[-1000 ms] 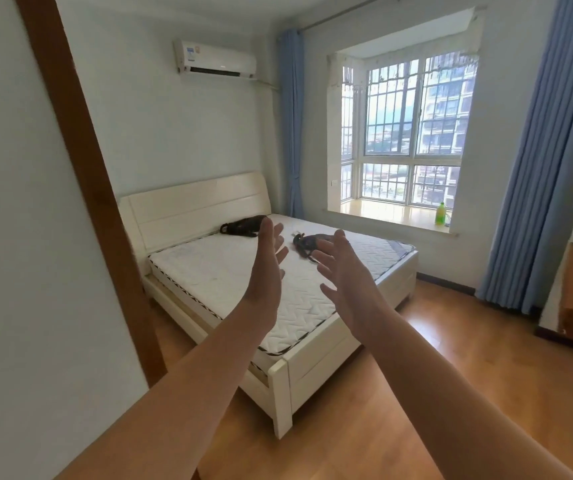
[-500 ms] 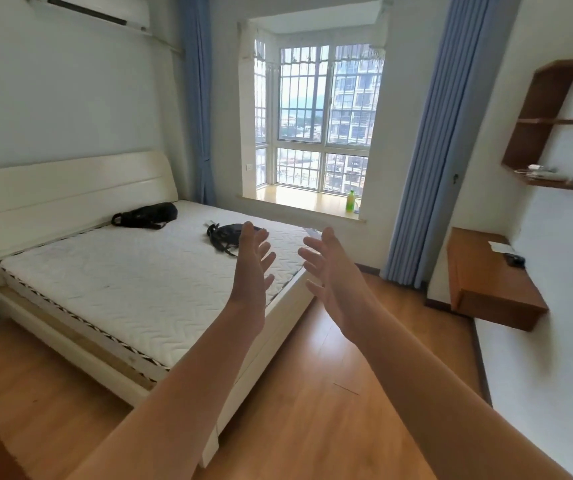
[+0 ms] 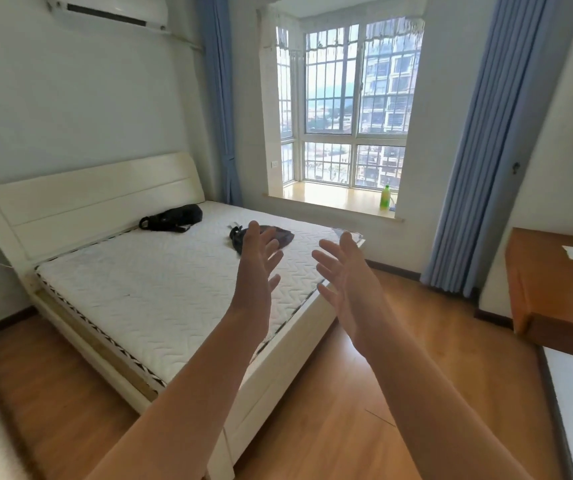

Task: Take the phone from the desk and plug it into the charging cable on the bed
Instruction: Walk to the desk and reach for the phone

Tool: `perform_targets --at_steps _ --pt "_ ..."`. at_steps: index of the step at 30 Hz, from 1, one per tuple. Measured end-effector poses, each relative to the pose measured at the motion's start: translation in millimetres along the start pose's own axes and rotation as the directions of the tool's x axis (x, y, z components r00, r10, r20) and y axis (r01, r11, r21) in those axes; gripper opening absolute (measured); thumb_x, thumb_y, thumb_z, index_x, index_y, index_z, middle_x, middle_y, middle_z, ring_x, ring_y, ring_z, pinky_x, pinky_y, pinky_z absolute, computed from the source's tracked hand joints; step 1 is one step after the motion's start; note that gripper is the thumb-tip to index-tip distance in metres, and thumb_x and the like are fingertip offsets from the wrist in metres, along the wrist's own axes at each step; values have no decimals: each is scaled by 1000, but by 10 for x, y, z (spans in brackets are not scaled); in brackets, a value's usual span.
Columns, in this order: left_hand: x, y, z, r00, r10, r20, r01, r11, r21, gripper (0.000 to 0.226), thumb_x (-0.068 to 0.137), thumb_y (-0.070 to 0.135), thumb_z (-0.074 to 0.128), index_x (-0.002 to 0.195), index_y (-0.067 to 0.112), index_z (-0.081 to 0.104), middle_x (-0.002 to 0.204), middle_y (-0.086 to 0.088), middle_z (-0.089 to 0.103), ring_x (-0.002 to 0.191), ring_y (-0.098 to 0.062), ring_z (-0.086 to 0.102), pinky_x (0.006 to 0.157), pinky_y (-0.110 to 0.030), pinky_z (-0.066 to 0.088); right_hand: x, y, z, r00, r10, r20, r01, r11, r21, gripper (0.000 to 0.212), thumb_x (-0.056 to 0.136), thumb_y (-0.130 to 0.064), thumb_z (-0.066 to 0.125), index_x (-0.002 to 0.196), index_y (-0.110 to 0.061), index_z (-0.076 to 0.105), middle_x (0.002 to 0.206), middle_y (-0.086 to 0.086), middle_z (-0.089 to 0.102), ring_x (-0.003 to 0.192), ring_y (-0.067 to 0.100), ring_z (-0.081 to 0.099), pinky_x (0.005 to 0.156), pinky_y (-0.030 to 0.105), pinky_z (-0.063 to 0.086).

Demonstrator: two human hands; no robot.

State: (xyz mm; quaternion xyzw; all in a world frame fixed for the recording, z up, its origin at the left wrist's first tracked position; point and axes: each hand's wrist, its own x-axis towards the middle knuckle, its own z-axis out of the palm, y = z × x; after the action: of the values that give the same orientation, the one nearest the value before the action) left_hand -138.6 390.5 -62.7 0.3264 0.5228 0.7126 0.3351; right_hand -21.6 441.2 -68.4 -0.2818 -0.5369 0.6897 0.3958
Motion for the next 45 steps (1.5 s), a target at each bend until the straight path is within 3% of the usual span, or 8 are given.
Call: perform_targets --at_steps 3,10,15,21,27,32,37,45 --pt "234 -103 50 999 20 -33 -18 998 54 65 94 67 21 144 32 44 153 3 41 138 -17 41 115 -46 24 322 60 -82 1000 -6 27 6 1000 1 59 91 -64 33 135 -28 50 129 -9 54 126 12 45 105 35 33" --pt "624 -332 132 991 94 -92 -79 986 148 71 86 69 21 144 35 41 153 6 41 136 -13 42 114 -42 24 912 144 -169 996 8 87 -5 1000 -28 59 89 -66 33 136 -32 46 124 -15 54 122 9 46 100 31 35" --pt "1244 -513 272 994 61 -85 -51 992 119 57 96 60 17 141 36 43 150 7 43 131 -11 44 115 -44 25 1503 219 -318 998 24 58 -23 999 -26 57 91 -62 35 137 -30 47 126 -13 54 126 11 47 105 34 36" --pt "2411 -751 478 999 12 38 -13 1000 17 51 97 60 19 133 37 47 150 5 44 132 -13 46 114 -43 27 2458 217 -525 998 27 -51 -29 998 -56 58 93 -60 33 139 -27 44 142 -5 49 130 15 44 111 40 32" --pt "3532 -1014 833 983 -62 173 70 996 -45 57 98 60 23 141 31 48 149 4 46 133 -15 46 115 -43 27 3411 179 -796 981 -1 -196 -15 996 -83 64 91 -63 32 143 -27 40 143 -3 49 130 14 44 112 43 31" --pt "4122 -1176 1142 965 -82 251 104 992 -75 54 98 59 26 136 32 51 141 8 51 125 -11 51 104 -34 34 3962 110 -1091 958 -8 -286 -15 997 -77 60 93 -60 33 140 -25 43 143 0 48 133 19 42 112 43 31" --pt "4714 -1355 1443 956 -92 279 120 989 -83 54 99 57 26 138 29 52 135 9 53 118 -8 55 86 -23 41 4537 108 -1393 945 -27 -325 14 999 -44 48 91 -62 36 125 -32 52 126 -7 58 124 13 48 107 39 36" --pt "5646 -1566 1949 970 -103 219 97 995 39 55 97 60 25 136 32 51 144 5 50 127 -13 51 114 -44 30 5606 111 -1943 966 -45 -254 44 999 -8 61 90 -65 35 137 -28 46 136 -7 54 126 12 48 107 37 35"
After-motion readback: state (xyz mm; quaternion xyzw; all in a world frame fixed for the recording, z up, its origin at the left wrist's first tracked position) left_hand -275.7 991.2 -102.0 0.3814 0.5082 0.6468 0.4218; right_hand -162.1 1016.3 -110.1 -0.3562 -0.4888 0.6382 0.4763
